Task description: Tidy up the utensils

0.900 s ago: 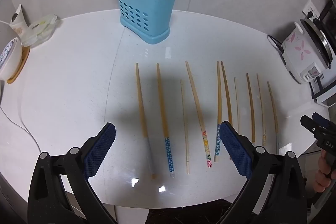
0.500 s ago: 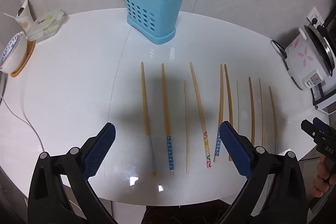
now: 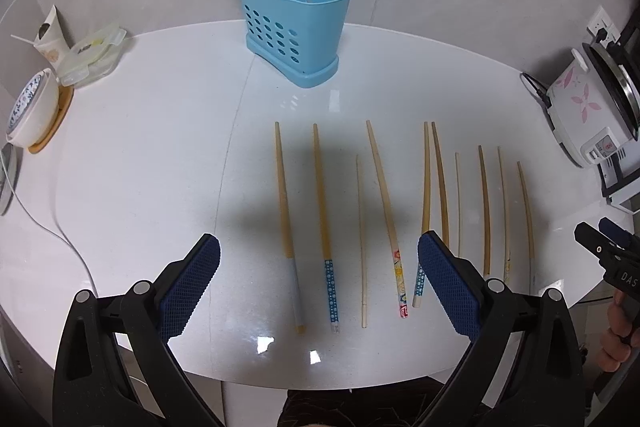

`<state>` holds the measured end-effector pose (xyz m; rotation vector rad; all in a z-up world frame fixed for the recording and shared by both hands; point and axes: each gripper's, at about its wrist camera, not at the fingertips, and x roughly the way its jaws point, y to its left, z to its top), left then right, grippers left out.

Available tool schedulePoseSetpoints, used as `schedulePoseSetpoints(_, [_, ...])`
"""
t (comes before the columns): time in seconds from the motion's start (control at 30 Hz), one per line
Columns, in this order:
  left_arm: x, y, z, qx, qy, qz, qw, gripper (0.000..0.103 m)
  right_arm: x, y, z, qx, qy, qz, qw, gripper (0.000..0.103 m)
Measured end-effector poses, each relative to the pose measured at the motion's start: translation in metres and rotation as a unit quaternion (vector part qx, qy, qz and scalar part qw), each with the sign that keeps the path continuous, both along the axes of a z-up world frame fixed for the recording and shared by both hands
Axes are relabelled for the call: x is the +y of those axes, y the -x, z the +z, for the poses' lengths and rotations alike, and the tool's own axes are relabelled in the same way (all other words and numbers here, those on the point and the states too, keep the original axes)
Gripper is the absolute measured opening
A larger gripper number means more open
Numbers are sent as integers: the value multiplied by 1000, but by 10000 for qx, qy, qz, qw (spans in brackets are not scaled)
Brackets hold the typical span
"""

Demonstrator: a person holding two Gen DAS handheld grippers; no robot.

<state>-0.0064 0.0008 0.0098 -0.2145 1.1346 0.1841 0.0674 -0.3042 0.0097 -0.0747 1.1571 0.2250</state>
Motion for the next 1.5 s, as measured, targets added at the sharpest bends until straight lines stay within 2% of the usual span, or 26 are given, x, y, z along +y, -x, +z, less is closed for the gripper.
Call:
schedulePoseSetpoints(0.3, [0,-3,-1,109,176,-28,9998,97,1,-1,-2,28,10,-21,10000,96])
schedulePoseSetpoints(0.77, [-8,-4,-1,92,43,-167,9998,97,-1,-3,-1,64,14,-69,10000,96])
schedulePoseSetpoints(1.5, [-6,-4,-2,115,156,-139,9997,97,-5,1,5,54,26,-137,9999,96])
